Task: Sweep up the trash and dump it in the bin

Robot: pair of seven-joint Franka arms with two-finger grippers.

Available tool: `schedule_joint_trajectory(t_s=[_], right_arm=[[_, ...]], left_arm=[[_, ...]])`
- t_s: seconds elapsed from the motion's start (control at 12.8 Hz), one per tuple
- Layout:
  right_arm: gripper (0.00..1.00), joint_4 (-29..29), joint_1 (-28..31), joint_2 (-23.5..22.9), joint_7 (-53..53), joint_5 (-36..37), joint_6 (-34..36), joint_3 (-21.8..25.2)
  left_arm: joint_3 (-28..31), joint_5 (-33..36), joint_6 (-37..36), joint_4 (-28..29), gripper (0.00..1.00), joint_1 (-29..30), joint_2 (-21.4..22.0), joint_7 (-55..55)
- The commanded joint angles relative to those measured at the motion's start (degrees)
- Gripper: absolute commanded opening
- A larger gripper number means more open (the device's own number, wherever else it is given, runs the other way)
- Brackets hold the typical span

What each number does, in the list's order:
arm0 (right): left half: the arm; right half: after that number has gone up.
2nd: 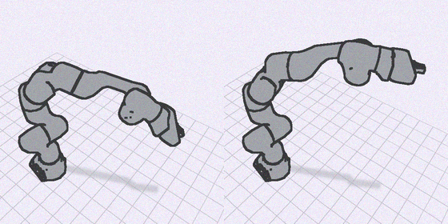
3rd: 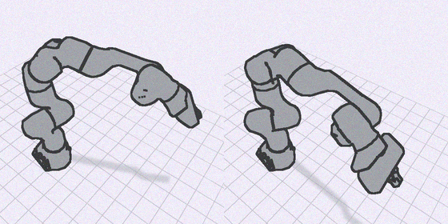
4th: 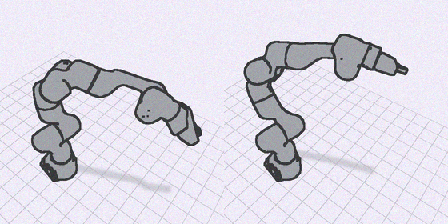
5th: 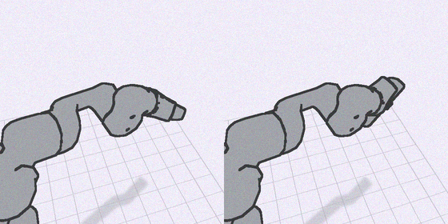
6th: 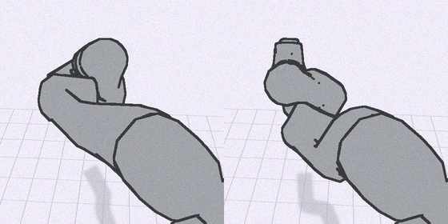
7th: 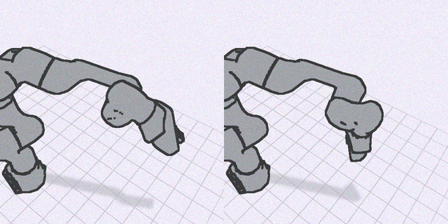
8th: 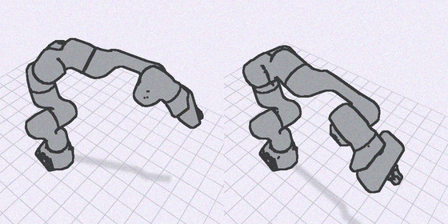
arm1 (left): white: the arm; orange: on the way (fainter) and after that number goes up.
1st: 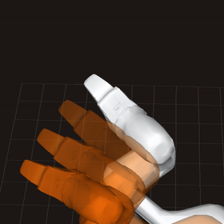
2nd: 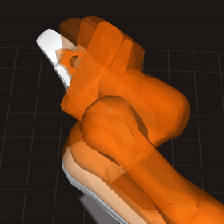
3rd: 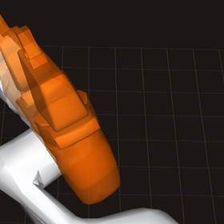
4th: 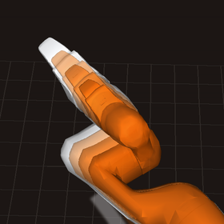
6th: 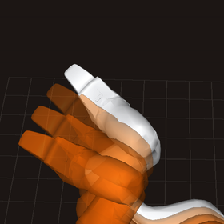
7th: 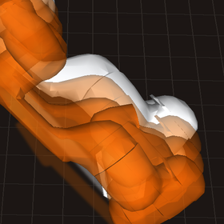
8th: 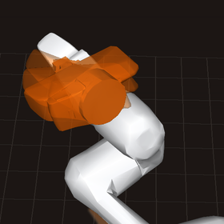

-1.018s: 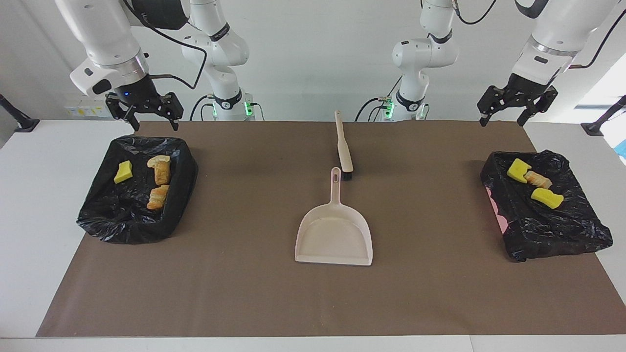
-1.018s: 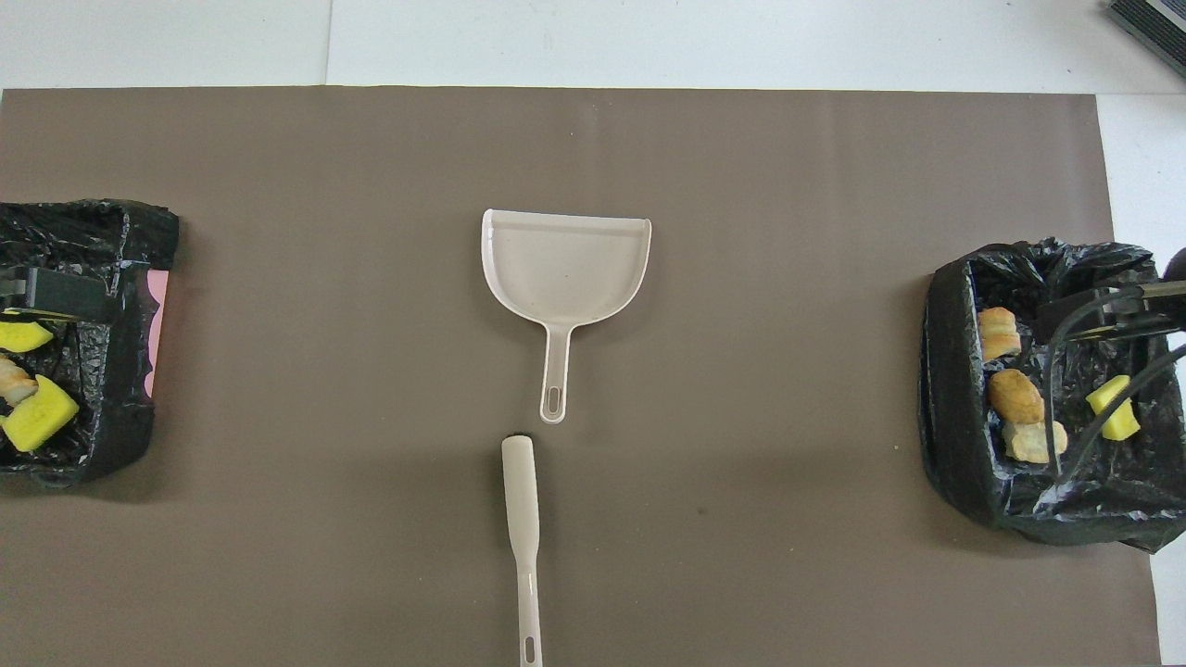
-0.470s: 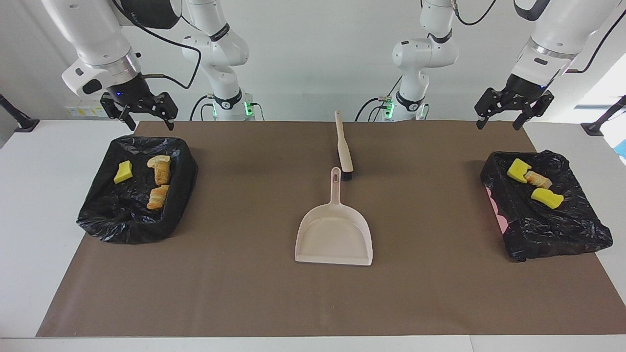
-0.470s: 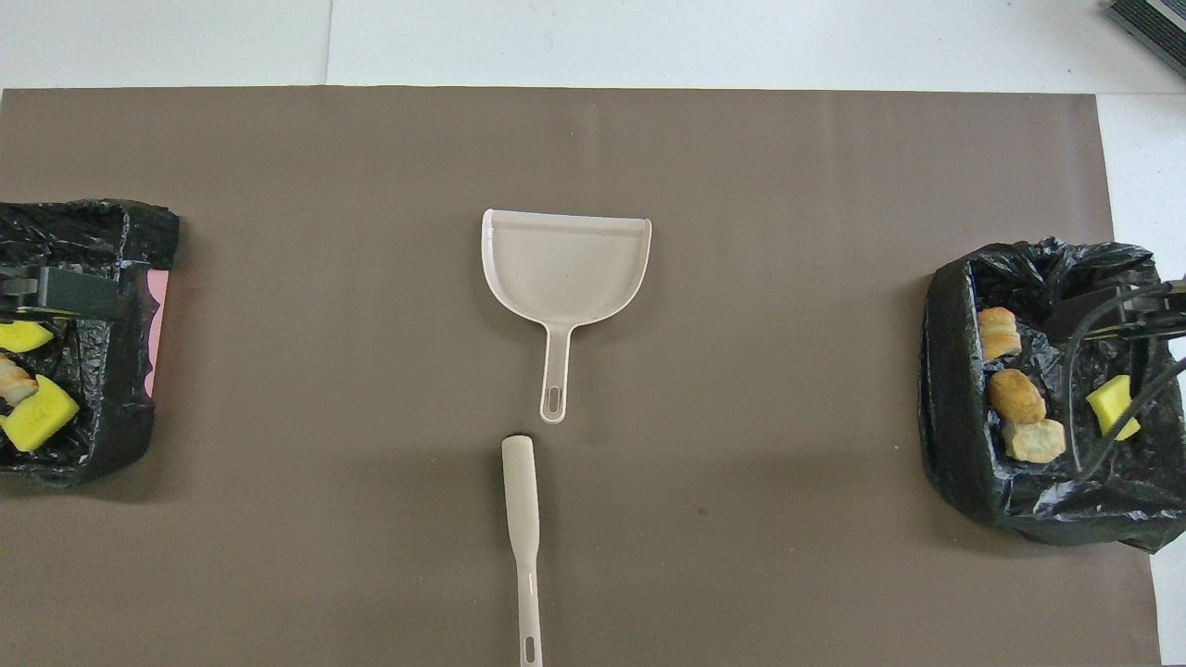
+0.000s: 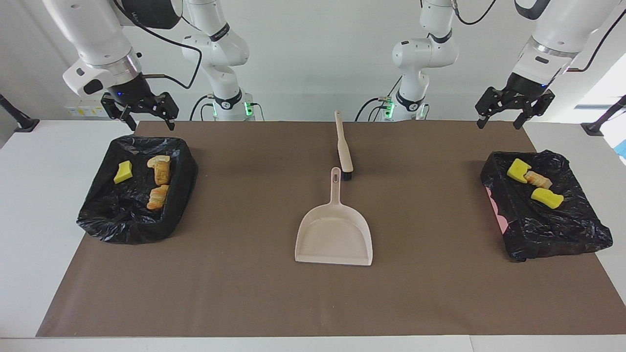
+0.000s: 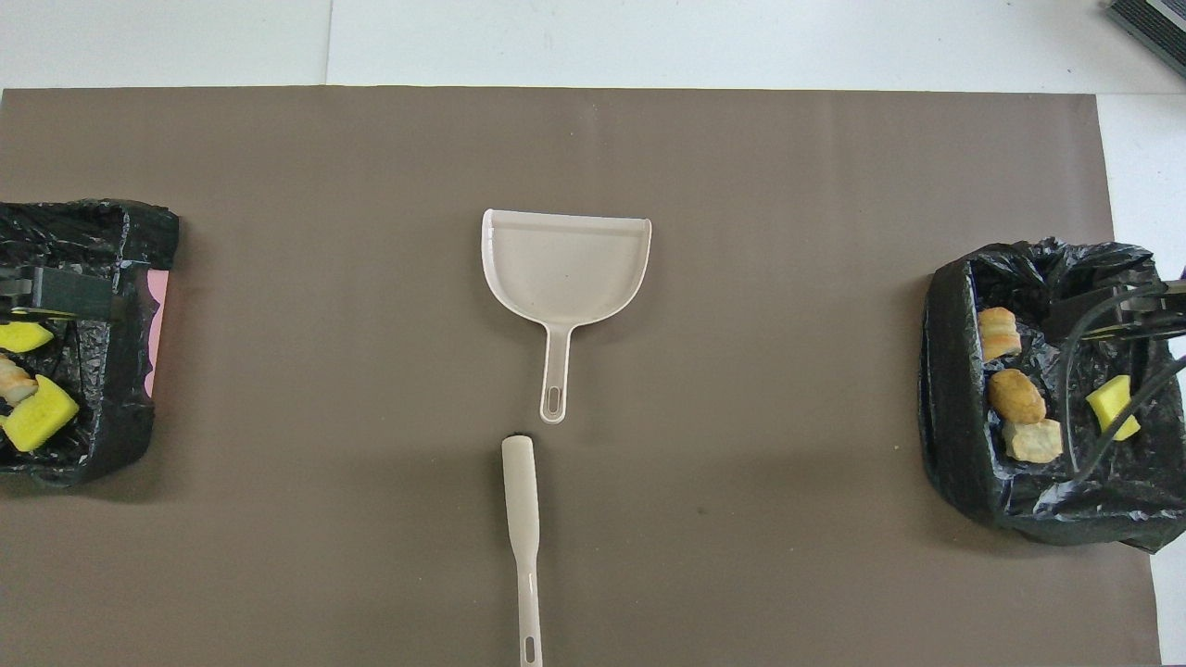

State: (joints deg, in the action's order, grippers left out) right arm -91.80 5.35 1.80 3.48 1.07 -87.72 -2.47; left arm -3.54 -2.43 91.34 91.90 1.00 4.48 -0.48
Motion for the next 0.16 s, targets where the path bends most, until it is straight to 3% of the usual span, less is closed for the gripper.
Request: schedule_joint_trajectory(t_s=[0.0,0.08], right_arm=[[1.0,-0.31,0.27,0.75,-0.84,-1.07,0.09,-0.26],[1.0,-0.31,0.27,0.75,-0.93,-1.07,0.09,-0.26]], left_arm=[[0.2,-0.56,0.59,1.53,1.0,0.23,1.49,-0.23],[0.2,-0.55,0.59,1.53,1.0,0.23,1.49,-0.31]])
